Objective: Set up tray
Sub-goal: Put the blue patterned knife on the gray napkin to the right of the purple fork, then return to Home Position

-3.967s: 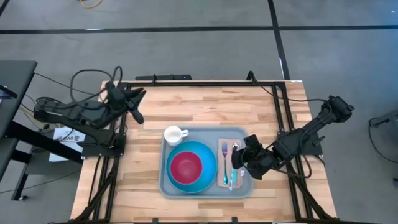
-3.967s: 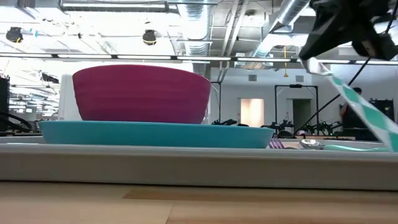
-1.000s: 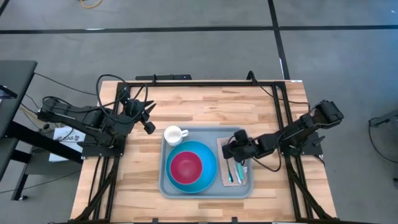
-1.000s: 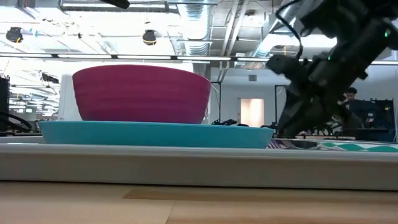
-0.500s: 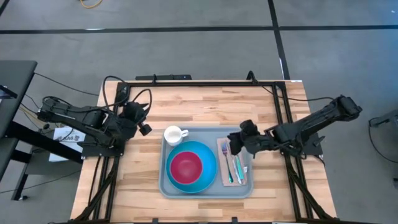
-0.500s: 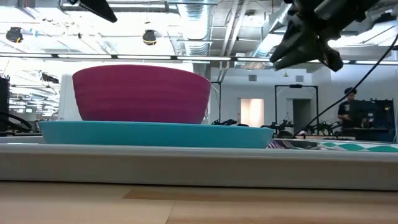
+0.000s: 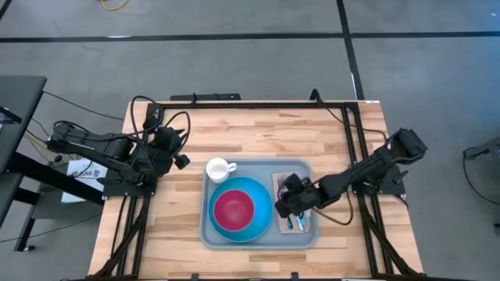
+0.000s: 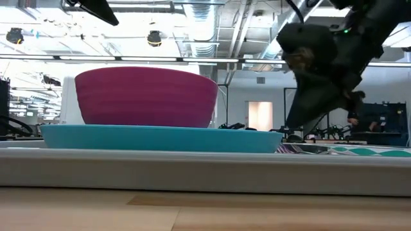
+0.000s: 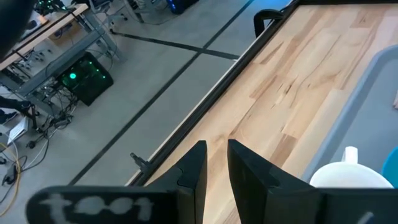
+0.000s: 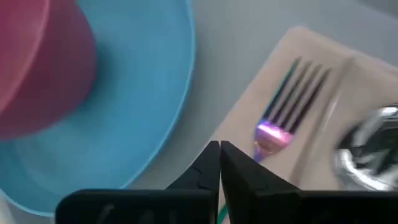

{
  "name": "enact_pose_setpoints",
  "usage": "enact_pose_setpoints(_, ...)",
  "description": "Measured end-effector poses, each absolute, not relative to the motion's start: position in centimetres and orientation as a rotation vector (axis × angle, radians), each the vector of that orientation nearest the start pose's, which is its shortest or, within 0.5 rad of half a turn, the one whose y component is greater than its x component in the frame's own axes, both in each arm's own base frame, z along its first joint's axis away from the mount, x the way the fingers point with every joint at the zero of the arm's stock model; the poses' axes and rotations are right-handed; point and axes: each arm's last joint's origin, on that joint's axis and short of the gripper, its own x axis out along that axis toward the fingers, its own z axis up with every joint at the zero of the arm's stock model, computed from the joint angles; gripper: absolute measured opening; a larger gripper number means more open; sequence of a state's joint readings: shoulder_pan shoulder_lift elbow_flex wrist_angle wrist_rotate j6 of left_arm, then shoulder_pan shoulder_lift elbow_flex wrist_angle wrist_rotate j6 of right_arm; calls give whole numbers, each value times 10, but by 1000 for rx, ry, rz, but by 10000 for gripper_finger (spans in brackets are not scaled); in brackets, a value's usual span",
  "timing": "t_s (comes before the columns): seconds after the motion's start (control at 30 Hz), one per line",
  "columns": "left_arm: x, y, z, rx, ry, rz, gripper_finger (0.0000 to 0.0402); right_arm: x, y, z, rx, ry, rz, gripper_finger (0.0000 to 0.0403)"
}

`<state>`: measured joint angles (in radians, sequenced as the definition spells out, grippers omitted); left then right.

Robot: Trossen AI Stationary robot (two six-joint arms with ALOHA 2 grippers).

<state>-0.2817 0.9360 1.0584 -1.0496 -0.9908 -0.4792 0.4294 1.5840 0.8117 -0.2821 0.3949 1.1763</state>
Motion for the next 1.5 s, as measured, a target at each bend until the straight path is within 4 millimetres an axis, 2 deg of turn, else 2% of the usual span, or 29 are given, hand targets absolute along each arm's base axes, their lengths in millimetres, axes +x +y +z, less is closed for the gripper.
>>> enact_pose_setpoints(0.17,150,-18,339,122,575,807,54,274,110,152,583,896,-538,8)
enact_pose_setpoints(0.37,150,-19,338,101,588,789,54,267,98,152,579,979,-678,3)
enact_pose_setpoints(0.6,150,-19,337,95,595,777,54,267,99,150,599,1023,-662,1)
enact_pose_setpoints(1.0,150,-19,337,101,600,780,54,263,98,138,602,1083,-740,0)
enact_pose_setpoints(1.1,150,-19,337,102,601,780,54,264,99,148,610,1060,-723,1)
enact_pose_setpoints(1.23,150,-19,337,102,600,781,54,266,99,173,583,1018,-672,0)
enact_pose_setpoints(1.33,149,-19,337,105,598,785,54,264,96,200,523,974,-684,1)
enact_pose_setpoints(1.5,144,-16,339,118,575,821,54,244,92,252,357,857,-699,1)
